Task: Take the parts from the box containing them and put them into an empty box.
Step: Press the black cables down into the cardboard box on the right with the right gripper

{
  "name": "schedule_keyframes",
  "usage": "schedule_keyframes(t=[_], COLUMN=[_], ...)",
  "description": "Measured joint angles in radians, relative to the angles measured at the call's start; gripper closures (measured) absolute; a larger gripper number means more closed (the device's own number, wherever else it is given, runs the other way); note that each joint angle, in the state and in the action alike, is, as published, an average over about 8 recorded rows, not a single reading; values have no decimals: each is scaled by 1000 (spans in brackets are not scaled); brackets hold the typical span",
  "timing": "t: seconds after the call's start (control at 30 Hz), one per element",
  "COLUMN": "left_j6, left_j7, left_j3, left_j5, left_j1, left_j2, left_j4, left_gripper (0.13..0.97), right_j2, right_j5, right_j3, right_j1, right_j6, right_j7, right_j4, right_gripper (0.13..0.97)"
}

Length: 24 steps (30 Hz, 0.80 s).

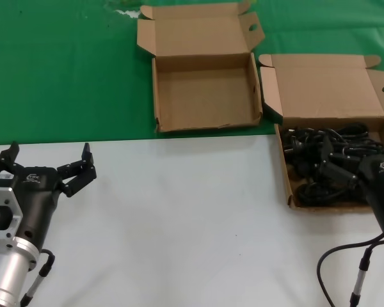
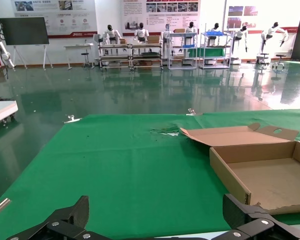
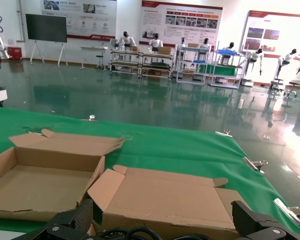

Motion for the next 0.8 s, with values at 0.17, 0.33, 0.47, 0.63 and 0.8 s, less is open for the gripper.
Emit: schedule_keyframes(t=[0.17, 0.33, 0.47, 0.63, 0.8], left_j6=[0, 0, 0, 0, 0], left_j7=[0, 0, 0, 0, 0], left_j3=[0, 0, 0, 0, 0], left_j5=[0, 0, 0, 0, 0], left_j1=[0, 0, 0, 0, 0], left_j2=[0, 0, 0, 0, 0], left_j4=[0, 0, 0, 0, 0], left_gripper=[176, 212, 280, 348, 475], right_j2=[0, 3, 10, 31, 93], right_j5=[0, -3, -8, -13, -20], right_j3=[0, -3, -8, -17, -41], right_j1=[0, -4, -9, -12, -8], right_j6=[0, -2, -6, -18, -45], right_j7=[0, -3, -7, -10, 1], right_j4=[0, 2, 5, 13, 22], right_gripper=[129, 129, 129, 129, 129])
